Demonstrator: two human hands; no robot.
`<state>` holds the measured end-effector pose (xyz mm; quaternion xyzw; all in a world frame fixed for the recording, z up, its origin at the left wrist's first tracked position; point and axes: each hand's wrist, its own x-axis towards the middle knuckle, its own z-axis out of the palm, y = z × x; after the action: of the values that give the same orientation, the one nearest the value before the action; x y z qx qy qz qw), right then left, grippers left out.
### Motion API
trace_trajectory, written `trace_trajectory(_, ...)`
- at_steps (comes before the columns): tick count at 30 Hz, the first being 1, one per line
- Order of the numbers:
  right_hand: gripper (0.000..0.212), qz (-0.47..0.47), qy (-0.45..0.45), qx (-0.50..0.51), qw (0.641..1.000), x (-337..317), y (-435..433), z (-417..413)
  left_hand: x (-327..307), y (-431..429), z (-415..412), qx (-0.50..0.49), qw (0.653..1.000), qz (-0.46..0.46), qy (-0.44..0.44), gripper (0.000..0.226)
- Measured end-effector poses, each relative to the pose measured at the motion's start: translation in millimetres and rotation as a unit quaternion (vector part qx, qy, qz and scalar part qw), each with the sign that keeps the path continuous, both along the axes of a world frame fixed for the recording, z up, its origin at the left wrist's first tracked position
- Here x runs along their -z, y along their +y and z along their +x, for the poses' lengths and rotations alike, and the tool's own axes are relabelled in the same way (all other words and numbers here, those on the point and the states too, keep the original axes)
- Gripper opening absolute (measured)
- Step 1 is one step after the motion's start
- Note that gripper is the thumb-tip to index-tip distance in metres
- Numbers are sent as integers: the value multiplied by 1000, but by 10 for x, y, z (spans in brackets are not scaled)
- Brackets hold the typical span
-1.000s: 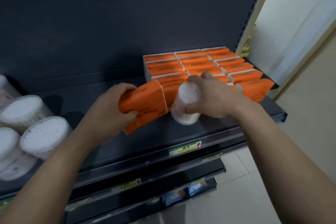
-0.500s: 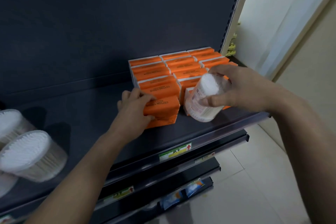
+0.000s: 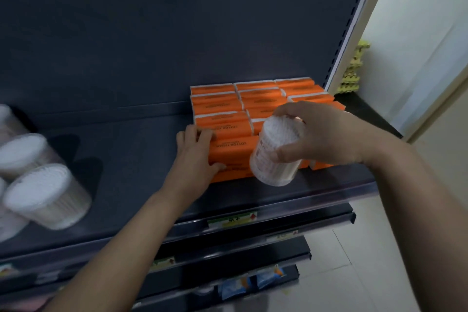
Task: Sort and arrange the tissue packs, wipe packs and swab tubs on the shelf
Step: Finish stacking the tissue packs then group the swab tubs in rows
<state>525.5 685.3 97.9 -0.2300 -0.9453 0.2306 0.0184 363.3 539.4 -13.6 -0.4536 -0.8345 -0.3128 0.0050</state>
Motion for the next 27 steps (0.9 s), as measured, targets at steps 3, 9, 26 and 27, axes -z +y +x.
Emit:
trace_trajectory(3,75,-1,5,-33,999,-10,-44,-97,-96,-150,-9,-7,1000,24,14,56)
trace_trajectory(9,71,10,54,-121,991,-42,-313,-411,-296,-681,-109,-84,991,77,65,28)
trace_trajectory(26,76,12,65,-163,984,184,-1559,-2042,-621,-2340,-1028,-170,976,125,57,17)
trace_trajectory(27,76,11,60,-160,985,207,-1624,-2139,-624,-2415,-1122,-168,976,124,52,18)
